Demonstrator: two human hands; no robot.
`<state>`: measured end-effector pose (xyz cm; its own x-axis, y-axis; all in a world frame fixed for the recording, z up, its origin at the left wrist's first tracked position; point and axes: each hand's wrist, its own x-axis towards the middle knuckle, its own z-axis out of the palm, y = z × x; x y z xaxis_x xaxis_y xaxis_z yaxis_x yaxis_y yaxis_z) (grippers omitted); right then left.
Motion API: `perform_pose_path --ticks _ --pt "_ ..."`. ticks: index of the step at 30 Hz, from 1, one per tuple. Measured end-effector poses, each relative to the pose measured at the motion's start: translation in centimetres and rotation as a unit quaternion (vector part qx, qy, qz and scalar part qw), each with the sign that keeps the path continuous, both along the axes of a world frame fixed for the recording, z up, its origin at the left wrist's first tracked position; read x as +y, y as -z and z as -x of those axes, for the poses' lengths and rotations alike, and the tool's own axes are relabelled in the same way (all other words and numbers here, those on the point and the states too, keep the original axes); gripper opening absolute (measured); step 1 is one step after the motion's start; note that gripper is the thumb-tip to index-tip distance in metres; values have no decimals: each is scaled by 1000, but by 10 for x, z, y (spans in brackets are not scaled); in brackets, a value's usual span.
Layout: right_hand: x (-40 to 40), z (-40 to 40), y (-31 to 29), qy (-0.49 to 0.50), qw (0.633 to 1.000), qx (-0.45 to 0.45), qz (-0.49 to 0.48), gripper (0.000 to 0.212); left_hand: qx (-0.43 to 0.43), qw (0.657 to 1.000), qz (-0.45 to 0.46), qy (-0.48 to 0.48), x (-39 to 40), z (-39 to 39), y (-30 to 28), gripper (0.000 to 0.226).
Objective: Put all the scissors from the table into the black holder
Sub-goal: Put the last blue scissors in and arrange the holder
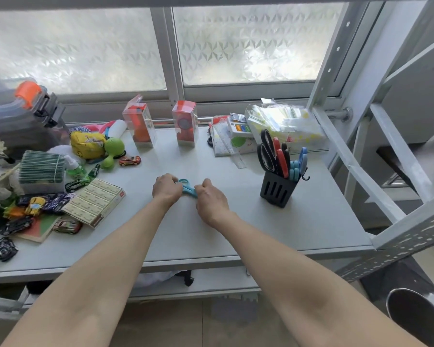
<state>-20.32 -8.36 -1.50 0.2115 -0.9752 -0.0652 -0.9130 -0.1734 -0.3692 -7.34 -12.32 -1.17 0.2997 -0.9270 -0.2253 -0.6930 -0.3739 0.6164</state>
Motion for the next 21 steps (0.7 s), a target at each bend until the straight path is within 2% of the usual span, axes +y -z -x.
perform_pose_path --ticks 3,5,10,13,19,21 --pt "7 8 5 9 999 15 40 25 103 994 -19 -29 3 0 -5 11" --pt "13 14 8 17 997 8 72 20 153 987 -25 -35 8 2 -11 9" --pt "32 34 10 35 987 -33 154 18 247 969 -10 9 32 26 -40 28" --pt "46 50 10 58 970 -98 214 9 318 946 -4 63 42 43 -60 36" --pt "88 105 1 120 909 -286 278 16 286 949 23 132 46 76 -73 29" --pt "100 126 -8 154 887 -322 293 17 268 951 16 152 45 87 -70 26"
